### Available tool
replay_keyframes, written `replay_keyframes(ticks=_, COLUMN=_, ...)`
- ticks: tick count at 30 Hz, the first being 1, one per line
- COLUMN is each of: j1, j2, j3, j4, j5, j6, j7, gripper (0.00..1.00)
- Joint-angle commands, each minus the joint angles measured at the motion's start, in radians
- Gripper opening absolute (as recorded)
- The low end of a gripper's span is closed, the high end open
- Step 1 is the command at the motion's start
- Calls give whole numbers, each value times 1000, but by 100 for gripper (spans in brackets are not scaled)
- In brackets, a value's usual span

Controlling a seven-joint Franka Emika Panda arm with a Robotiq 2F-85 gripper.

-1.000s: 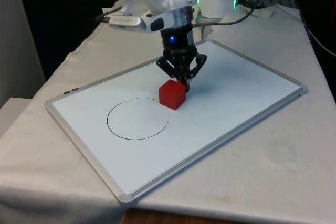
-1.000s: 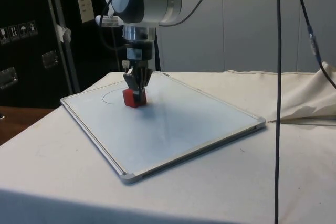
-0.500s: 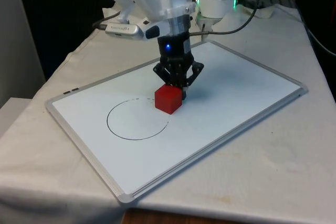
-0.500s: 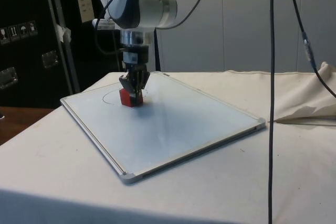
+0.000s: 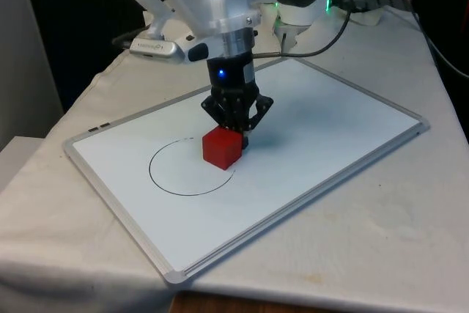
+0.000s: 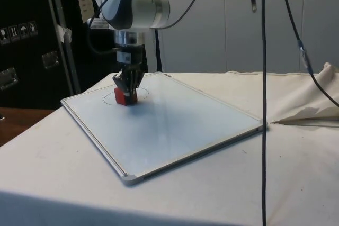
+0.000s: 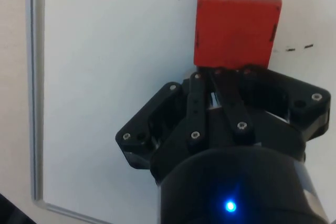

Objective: Push the cube into the marked area.

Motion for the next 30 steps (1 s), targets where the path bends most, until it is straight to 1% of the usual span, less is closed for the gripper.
replay_keyframes(ticks=1, j1=-9, j2=23, j3=5, j4=17, j5=8, j6=4, j7=0, gripper=0)
replay_keyframes(ticks=2, j1=-10, j2=26, j3=3, j4=22, j5=8, j6=3, j7=3, gripper=0)
replay_keyframes(ticks=3, j1=-2, j2=3, j3=-1, j4=6, j5=0, j6=-1, j7=2, gripper=0)
replay_keyframes(ticks=4, j1=-10, j2=29, j3=2, j4=27, j5=7, j6=2, j7=6, gripper=0)
replay_keyframes(ticks=9, j1=-11, j2=46, j3=-9, j4=56, j5=4, j6=-2, j7=28, gripper=0)
replay_keyframes(ticks=10, j1=-5, j2=27, j3=-10, j4=41, j5=0, j6=-1, j7=23, gripper=0)
replay_keyframes(ticks=11, j1=-12, j2=49, j3=-10, j4=61, j5=4, j6=-3, j7=31, gripper=0)
replay_keyframes(ticks=18, j1=-8, j2=74, j3=-28, j4=105, j5=-4, j6=-7, j7=57, gripper=0)
replay_keyframes(ticks=19, j1=-7, j2=62, j3=-25, j4=92, j5=0, j6=-1, j7=47, gripper=0)
replay_keyframes(ticks=20, j1=-7, j2=78, j3=-31, j4=111, j5=-5, j6=-8, j7=60, gripper=0)
replay_keyframes(ticks=25, j1=0, j2=100, j3=-52, j4=152, j5=-17, j6=-11, j7=84, gripper=0)
replay_keyframes(ticks=26, j1=0, j2=103, j3=-55, j4=158, j5=-20, j6=-11, j7=88, gripper=0)
replay_keyframes(ticks=27, j1=-6, j2=98, j3=-44, j4=152, j5=-8, j6=-1, j7=72, gripper=0)
replay_keyframes(ticks=28, j1=-1, j2=104, j3=-54, j4=161, j5=-18, j6=-10, j7=88, gripper=0)
replay_keyframes(ticks=30, j1=-5, j2=101, j3=-51, j4=161, j5=-10, j6=-10, j7=83, gripper=0)
